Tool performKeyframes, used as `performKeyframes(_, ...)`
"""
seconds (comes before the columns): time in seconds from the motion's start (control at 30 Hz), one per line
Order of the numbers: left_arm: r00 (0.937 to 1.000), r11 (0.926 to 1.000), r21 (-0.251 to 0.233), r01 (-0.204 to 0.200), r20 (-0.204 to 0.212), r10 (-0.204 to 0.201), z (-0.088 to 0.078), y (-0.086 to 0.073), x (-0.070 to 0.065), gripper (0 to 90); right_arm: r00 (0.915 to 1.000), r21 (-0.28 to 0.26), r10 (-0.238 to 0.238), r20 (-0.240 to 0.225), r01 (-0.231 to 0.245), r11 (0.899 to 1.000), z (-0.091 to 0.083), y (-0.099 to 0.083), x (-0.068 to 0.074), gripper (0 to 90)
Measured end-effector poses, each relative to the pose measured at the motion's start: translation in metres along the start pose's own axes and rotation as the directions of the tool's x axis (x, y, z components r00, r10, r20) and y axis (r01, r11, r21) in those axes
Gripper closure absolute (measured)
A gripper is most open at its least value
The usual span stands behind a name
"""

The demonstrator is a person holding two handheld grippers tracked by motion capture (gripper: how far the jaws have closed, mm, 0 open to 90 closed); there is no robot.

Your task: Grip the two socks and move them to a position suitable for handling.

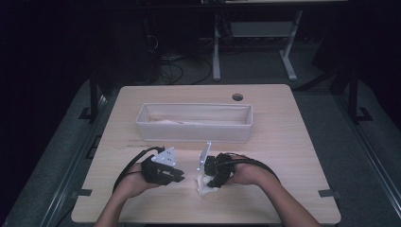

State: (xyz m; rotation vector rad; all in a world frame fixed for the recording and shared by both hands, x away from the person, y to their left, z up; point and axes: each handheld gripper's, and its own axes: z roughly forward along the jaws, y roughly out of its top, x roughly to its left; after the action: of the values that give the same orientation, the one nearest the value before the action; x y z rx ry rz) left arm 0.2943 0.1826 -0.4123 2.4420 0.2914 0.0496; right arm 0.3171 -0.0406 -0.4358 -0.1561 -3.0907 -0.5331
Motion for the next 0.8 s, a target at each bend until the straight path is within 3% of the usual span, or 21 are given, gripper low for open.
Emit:
performKeyframes(0.07, 1.0000, 1.0000, -0.001, 0.005, -0.008, -0.005, -0.001, -0.003, 0.000, 76.8, 0.9994, 0.006, 0.035, 0.005, -0.035, 0.999, 0.000, 0.002, -0.001, 63.6)
performKeyframes(0.23, 0.9997, 0.9997, -0.017, 0.020, -0.017, -0.020, -0.004, -0.007, 0.001, 75.4, 0.9977, 0.012, 0.066, 0.012, -0.067, 0.998, 0.000, 0.003, -0.001, 67.9)
performKeyframes(0.4, 0.9995, 0.9997, -0.018, 0.016, -0.028, -0.016, -0.006, -0.009, 0.000, 74.3, 0.9958, 0.016, 0.092, -0.006, -0.092, 0.996, -0.002, 0.005, -0.001, 61.7)
performKeyframes(0.53, 0.9994, 0.9996, -0.021, 0.016, -0.029, -0.016, -0.006, -0.011, 0.000, 73.9, 0.9966, -0.011, 0.083, -0.007, -0.083, 0.997, -0.011, 0.006, 0.003, 56.8)
performKeyframes(0.63, 0.9993, 0.9996, -0.019, 0.019, -0.032, -0.020, -0.008, -0.012, 0.000, 73.5, 0.9988, -0.014, 0.047, 0.017, -0.047, 0.999, -0.021, 0.009, 0.006, 55.2)
performKeyframes(0.73, 0.9992, 0.9993, -0.029, 0.023, -0.032, -0.024, -0.010, -0.014, -0.001, 73.3, 0.9994, -0.045, 0.023, 0.027, -0.022, 0.999, -0.031, 0.016, 0.008, 56.2)
performKeyframes(0.8, 0.9990, 0.9992, -0.031, 0.025, -0.037, -0.026, -0.011, -0.015, -0.001, 73.3, 0.9998, -0.035, 0.000, 0.021, 0.001, 0.999, -0.032, 0.022, 0.010, 60.2)
